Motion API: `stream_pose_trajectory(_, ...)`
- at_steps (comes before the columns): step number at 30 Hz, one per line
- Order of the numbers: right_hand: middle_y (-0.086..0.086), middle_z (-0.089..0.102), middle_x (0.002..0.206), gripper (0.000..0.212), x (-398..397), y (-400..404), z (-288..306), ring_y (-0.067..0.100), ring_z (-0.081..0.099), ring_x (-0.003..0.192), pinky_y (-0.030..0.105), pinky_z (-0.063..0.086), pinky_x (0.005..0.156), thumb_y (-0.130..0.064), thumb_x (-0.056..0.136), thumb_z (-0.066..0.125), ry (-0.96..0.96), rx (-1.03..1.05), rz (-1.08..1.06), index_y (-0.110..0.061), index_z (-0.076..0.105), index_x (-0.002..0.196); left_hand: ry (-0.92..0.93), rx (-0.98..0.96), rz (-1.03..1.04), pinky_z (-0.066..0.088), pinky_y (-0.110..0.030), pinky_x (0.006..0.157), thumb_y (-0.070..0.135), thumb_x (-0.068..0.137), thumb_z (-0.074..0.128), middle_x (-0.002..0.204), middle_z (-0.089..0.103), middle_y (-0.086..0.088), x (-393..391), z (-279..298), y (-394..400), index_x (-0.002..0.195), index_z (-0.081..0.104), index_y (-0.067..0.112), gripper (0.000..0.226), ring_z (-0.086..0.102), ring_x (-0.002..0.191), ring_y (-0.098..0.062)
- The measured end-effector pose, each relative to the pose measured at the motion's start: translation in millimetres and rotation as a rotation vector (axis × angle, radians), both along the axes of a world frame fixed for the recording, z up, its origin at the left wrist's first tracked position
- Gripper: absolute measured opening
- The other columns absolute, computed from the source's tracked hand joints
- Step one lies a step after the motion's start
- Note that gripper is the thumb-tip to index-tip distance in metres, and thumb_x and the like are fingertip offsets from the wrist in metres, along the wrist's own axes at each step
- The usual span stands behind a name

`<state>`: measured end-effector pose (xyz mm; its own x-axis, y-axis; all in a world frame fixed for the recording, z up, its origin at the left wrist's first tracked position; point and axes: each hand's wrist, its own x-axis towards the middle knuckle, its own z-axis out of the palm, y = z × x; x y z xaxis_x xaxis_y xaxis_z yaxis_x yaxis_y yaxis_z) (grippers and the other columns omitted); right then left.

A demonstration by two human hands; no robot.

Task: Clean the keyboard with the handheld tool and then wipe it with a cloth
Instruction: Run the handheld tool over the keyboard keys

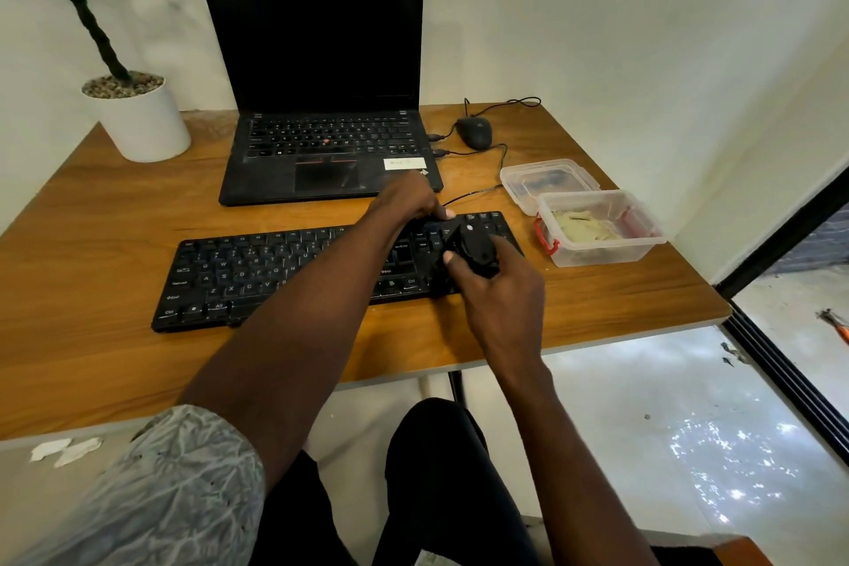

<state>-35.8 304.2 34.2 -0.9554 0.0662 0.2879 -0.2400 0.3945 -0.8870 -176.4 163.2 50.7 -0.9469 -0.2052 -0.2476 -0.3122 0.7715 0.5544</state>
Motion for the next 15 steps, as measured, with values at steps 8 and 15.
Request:
stream_pose_trajectory(8,-0.013,0.066,0.084,0.016,-18.6,3.1,4.8,-0.001,0.063,0.080,0.017,0.051,0.067,-0.031,0.086,0.070,0.020,-0.031,0.003,-0.024,0.067,0.100,0.008,-0.028,0.005,0.046,-0.032,0.073,0.033,0.076,0.079,0.108,0.065,-0.010,2.1,1.6,0.6,0.107,0.066,0.003,0.045,0.058,0.090,-0.024)
stream_pose_trajectory(15,-0.009,0.067,0.079,0.020,-32.5,5.2,22.0,0.005,0.064,0.075,0.029,0.054,0.066,-0.040,0.083,0.068,0.031,0.087,-0.025,-0.021,0.069,0.090,0.016,-0.012,0.016,0.051,-0.033,0.072,0.030,0.075,0.080,0.104,0.067,-0.010,0.9,0.6,-0.6,0.097,0.067,0.004,0.037,0.060,0.084,-0.022)
